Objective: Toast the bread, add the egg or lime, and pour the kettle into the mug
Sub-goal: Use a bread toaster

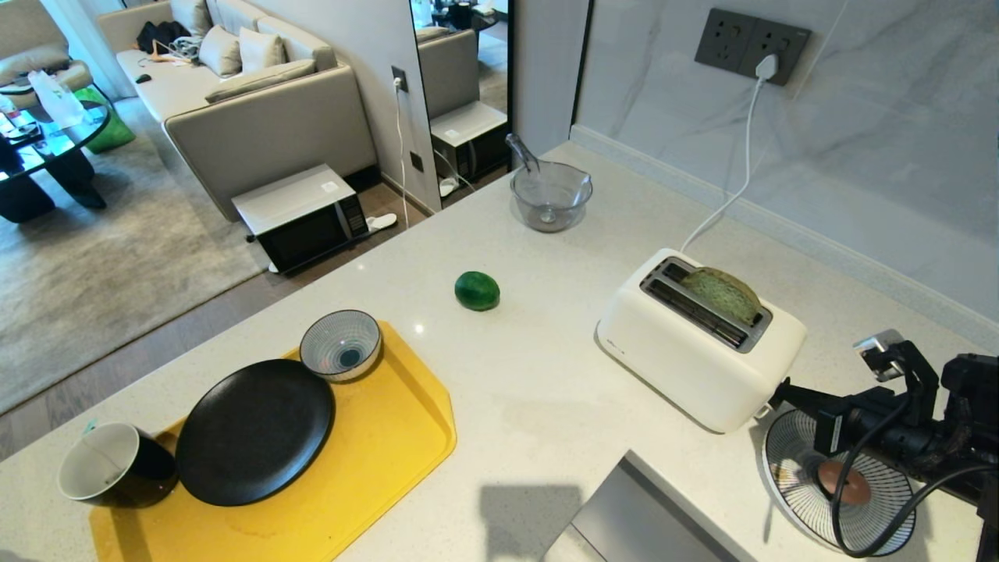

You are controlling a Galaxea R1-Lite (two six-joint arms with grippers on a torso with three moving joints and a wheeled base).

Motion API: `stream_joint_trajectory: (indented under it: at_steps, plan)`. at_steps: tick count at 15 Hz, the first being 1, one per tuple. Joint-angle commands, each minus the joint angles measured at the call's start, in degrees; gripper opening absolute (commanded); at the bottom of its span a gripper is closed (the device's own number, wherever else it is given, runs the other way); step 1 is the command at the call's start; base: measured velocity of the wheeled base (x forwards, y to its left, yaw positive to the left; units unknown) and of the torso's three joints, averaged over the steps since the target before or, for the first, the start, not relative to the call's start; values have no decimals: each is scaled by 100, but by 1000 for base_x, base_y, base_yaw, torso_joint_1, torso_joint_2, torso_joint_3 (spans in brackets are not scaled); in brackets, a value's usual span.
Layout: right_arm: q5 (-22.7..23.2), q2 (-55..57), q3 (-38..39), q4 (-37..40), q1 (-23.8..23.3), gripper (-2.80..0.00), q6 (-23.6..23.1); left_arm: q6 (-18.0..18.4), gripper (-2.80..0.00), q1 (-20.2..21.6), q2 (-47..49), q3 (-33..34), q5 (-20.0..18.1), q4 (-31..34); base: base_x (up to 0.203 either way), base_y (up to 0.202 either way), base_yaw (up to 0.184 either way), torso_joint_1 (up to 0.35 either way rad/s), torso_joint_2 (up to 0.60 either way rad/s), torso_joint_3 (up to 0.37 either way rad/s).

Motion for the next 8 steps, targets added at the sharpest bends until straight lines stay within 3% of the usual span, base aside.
stream_joint_trajectory:
  at_steps: [1,8]
  plan:
    - [16,-6,-1,-38,-1,-280,-9,2,-280,2,-13,97,0,-3,0,0,0,0,0,0]
    - [16,-32,43,-38,-1,-280,-9,2,-280,2,-13,97,0,-3,0,0,0,0,0,0]
